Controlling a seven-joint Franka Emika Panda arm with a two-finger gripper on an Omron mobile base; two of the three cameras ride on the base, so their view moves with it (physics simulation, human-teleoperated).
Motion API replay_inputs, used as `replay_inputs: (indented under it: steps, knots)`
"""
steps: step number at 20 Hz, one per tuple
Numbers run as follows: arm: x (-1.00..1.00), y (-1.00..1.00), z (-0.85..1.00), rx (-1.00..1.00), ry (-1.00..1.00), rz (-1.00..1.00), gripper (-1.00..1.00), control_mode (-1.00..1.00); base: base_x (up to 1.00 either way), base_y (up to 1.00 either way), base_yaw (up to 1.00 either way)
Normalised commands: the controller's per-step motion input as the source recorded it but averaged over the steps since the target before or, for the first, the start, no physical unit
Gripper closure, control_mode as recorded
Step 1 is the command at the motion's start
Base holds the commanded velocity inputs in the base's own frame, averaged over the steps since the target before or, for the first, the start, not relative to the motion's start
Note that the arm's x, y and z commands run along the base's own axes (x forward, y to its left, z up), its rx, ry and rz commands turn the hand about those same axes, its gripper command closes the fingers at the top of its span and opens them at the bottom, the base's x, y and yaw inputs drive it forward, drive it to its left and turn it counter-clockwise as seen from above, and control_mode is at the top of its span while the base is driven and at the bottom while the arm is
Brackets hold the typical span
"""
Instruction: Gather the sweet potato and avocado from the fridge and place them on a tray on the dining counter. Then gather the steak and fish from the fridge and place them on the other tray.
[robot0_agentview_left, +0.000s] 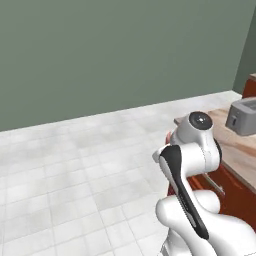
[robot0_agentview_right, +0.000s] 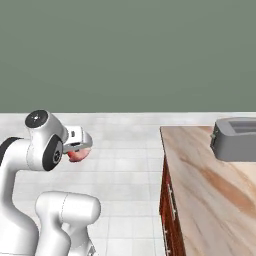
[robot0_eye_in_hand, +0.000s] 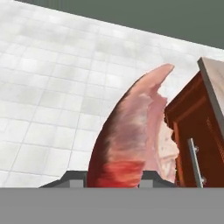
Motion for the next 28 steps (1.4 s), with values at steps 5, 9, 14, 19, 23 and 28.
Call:
replay_inputs:
  steps: [5, 9, 14, 19, 23, 28]
  knots:
    - [0.00, 0.00, 0.00, 0.00, 0.00, 0.00, 1.00, 1.00, 1.00, 0.16, -0.29]
    - [0.00, 0.00, 0.00, 0.00, 0.00, 0.00, 1.00, 1.00, 1.00, 0.27, -0.33]
    - [0.00, 0.00, 0.00, 0.00, 0.00, 0.00, 1.00, 1.00, 0.98, 0.33, -0.35]
    - [0.00, 0.00, 0.00, 0.00, 0.00, 0.00, 1.00, 1.00, 0.91, 0.37, -0.39]
    - [0.00, 0.00, 0.00, 0.00, 0.00, 0.00, 1.00, 1.00, 0.92, 0.36, -0.41]
    - [0.00, 0.00, 0.00, 0.00, 0.00, 0.00, 1.00, 1.00, 0.86, 0.30, -0.44]
